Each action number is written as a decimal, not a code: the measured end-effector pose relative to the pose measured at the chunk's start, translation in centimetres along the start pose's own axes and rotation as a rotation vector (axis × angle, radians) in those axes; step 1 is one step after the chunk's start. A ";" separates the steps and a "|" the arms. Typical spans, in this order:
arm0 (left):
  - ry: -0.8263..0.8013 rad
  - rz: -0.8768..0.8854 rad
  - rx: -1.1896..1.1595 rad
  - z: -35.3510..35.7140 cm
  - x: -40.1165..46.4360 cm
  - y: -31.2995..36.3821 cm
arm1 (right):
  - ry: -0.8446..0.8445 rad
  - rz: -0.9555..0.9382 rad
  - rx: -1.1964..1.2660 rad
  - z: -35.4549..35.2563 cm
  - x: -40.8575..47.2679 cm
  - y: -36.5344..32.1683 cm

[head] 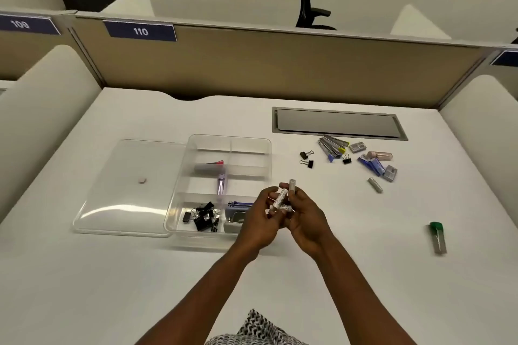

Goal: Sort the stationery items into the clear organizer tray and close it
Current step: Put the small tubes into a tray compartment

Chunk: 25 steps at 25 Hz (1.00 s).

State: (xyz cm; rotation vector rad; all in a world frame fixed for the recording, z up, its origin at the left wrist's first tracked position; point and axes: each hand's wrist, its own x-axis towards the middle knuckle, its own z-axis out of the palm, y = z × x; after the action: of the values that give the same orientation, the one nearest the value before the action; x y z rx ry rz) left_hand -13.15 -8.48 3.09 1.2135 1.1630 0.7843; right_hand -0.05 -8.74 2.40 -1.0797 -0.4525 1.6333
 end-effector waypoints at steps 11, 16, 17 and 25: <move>0.112 -0.089 -0.019 -6.9 1.0 -0.2 | -0.035 -0.075 -0.325 5.3 2.1 1.6; 0.224 -0.129 0.011 -8.5 1.5 -0.8 | 0.047 -0.123 -0.382 5.6 2.7 2.4; 0.274 -0.127 0.019 -8.9 1.7 -0.8 | 0.075 -0.122 -0.377 5.6 2.9 2.4; 0.306 -0.104 -0.067 -10.2 3.6 -0.8 | 0.077 -0.069 -0.393 6.3 3.3 3.5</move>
State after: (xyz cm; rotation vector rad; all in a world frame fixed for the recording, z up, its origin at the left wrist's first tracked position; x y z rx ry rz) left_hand -22.08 -2.34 1.95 0.9907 1.4247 0.9445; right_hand -7.27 -5.50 1.69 -1.3946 -0.7729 1.4692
